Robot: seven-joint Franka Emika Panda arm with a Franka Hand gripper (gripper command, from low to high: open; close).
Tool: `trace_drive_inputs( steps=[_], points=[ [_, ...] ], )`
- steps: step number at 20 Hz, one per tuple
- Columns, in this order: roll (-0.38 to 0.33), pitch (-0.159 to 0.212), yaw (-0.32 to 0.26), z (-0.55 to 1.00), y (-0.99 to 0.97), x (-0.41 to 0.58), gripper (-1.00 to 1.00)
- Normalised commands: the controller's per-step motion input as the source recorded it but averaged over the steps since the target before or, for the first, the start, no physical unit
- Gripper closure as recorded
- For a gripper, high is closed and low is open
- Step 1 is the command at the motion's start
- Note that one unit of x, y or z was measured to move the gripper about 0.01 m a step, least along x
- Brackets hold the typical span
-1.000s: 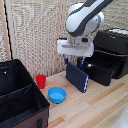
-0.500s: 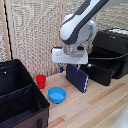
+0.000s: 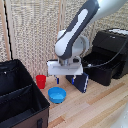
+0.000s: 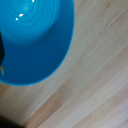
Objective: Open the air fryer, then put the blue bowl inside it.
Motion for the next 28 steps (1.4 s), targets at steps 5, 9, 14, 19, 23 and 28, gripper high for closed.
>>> trace_drive_inputs(
  steps=[5, 9, 14, 19, 23, 28],
  points=[
    [-0.026, -0.036, 0.247, -0.5, 0.03, -0.097, -1.0],
    [-0.063, -0.034, 0.262, -0.3, 0.0, -0.203, -1.0],
    [-0.015, -0.018, 0.073, -0.1, 0.05, -0.035, 1.0],
    [0.005, -0.001, 0.036, 0.0, 0.0, 0.043, 1.0],
    [-0.001, -0.046, 0.016, 0.0, 0.0, 0.011, 1.0],
    [0.0, -0.033, 0.02, 0.02, 0.0, 0.003, 1.0]
  ],
)
